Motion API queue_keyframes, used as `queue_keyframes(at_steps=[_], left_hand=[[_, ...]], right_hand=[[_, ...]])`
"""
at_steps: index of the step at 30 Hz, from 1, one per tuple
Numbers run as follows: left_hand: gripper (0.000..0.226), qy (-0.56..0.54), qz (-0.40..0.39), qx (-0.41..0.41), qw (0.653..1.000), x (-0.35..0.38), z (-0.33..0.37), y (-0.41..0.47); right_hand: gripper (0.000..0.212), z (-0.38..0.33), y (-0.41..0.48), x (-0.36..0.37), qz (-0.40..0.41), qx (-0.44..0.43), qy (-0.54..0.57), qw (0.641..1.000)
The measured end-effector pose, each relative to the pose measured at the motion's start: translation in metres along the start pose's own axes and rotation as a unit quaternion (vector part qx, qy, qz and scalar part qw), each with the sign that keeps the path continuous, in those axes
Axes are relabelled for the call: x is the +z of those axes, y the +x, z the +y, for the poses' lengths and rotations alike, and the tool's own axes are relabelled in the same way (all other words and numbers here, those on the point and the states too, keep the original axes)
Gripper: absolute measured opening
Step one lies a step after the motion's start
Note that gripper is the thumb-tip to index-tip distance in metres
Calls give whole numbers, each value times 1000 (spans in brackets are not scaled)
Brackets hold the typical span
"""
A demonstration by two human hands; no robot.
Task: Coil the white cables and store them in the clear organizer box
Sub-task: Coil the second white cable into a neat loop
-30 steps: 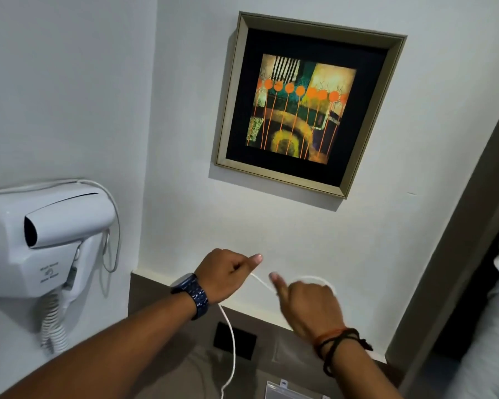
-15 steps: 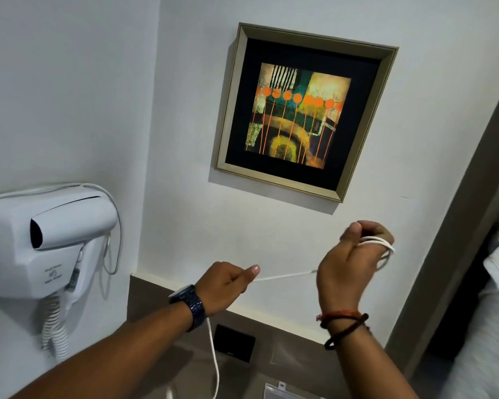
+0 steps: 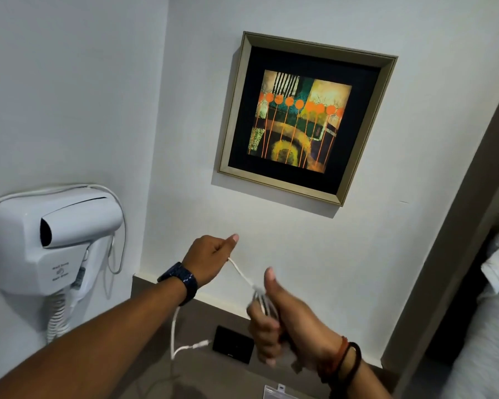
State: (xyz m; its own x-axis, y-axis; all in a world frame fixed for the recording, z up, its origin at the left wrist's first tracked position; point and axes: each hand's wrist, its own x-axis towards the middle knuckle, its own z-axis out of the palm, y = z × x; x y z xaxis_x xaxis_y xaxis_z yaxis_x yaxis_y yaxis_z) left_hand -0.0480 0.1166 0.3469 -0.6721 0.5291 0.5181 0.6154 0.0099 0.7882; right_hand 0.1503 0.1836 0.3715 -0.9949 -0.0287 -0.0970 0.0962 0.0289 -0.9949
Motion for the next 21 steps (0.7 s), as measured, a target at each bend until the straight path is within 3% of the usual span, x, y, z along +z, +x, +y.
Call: queue_keyframes(at_steps=[2, 3, 4, 6, 8, 10, 11, 14, 16, 17, 18, 19, 21], left_hand=[[59, -39, -50, -17, 998, 12, -1, -9], [57, -62, -78, -27, 995, 18, 0, -14], [58, -73, -108, -34, 991, 24, 2, -19], [62, -42, -155, -14, 987, 31, 7, -26], [64, 8, -180, 19, 983, 31, 11, -30], [64, 48, -177, 32, 983, 26, 11, -34], [64, 60, -174, 39, 982, 22, 11, -35], [70, 85, -172, 67, 979, 14, 8, -37], [75, 87, -147, 82, 982, 8, 8, -34], [76, 89, -123, 85, 985, 5, 8, -31], [75, 96, -97, 86, 987, 2, 8, -26], [73, 106, -71, 88, 988, -2, 9, -21], [68, 116, -27, 80, 990, -8, 8, -13]], right_hand=[[50, -19, -5, 11, -64, -127, 149, 979], [40, -29, -5, 14, -40, -195, 186, 962], [30, -36, -4, 15, 20, -254, 204, 945], [15, -45, 2, 9, 225, -332, 189, 896], [16, -47, 8, -5, 477, -359, 131, 792], [14, -40, 9, -26, 645, -363, 13, 673], [10, -34, 8, -38, 678, -346, -64, 646], [18, -8, 6, -66, 670, -250, -348, 606], [16, 10, 3, -68, 595, -103, -557, 570], [18, 18, 3, -66, 543, -15, -605, 582], [32, 24, 4, -62, 486, 54, -615, 618], [47, 29, 3, -57, 424, 92, -596, 676], [68, 26, -2, -37, 277, 118, -462, 834]])
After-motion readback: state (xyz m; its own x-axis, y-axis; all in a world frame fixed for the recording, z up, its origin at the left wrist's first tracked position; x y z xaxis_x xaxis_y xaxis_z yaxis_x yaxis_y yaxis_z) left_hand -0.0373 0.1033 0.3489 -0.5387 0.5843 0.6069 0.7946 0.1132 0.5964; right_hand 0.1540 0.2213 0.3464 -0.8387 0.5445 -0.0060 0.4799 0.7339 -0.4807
